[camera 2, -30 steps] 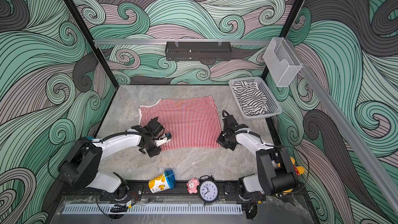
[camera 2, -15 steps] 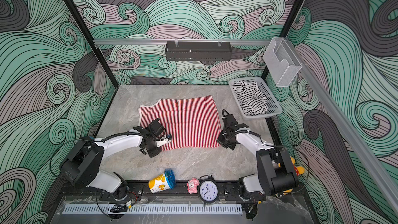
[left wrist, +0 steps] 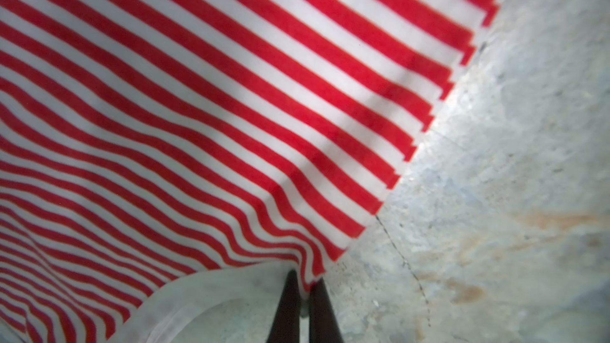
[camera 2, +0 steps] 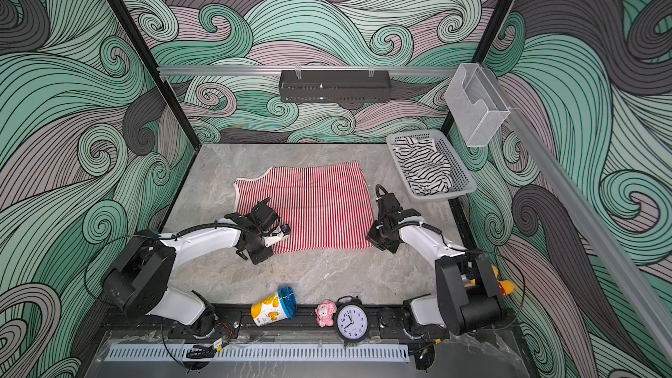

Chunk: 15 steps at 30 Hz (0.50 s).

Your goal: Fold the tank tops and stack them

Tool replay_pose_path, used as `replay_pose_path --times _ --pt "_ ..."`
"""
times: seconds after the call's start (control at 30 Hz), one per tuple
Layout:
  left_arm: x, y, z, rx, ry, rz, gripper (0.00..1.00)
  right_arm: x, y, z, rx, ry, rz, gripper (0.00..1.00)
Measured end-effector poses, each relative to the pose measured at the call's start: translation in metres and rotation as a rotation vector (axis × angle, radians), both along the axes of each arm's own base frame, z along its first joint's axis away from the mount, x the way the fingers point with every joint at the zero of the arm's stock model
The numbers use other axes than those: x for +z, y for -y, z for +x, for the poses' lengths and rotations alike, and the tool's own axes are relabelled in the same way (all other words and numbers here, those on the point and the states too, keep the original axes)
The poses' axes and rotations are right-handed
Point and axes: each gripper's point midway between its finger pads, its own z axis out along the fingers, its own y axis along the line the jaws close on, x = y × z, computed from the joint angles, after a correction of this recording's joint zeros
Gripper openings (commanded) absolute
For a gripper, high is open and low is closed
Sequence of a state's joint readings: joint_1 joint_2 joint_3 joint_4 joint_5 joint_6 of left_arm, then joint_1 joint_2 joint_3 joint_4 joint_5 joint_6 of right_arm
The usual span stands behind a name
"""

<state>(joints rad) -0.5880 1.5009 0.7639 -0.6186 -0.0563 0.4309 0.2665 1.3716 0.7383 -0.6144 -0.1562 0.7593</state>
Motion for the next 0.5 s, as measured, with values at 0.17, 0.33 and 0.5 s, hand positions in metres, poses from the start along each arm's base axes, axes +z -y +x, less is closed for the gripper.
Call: replay_pose_path --times 0.17,0.33,0.5 --pt "0.006 0.004 -0.015 -0.045 -0.044 -0.026 0.00 0.013 0.001 -0.002 0.000 0.033 0.008 0.01" --pt "0.020 0.004 -0.022 -0.062 -0.036 -0.052 0.00 0.023 0.003 -0.005 -0.005 0.057 0.015 0.01" --pt "0.024 0.002 -0.017 -0.058 -0.013 -0.036 0.00 0.027 0.006 -0.004 -0.019 0.054 0.017 0.01"
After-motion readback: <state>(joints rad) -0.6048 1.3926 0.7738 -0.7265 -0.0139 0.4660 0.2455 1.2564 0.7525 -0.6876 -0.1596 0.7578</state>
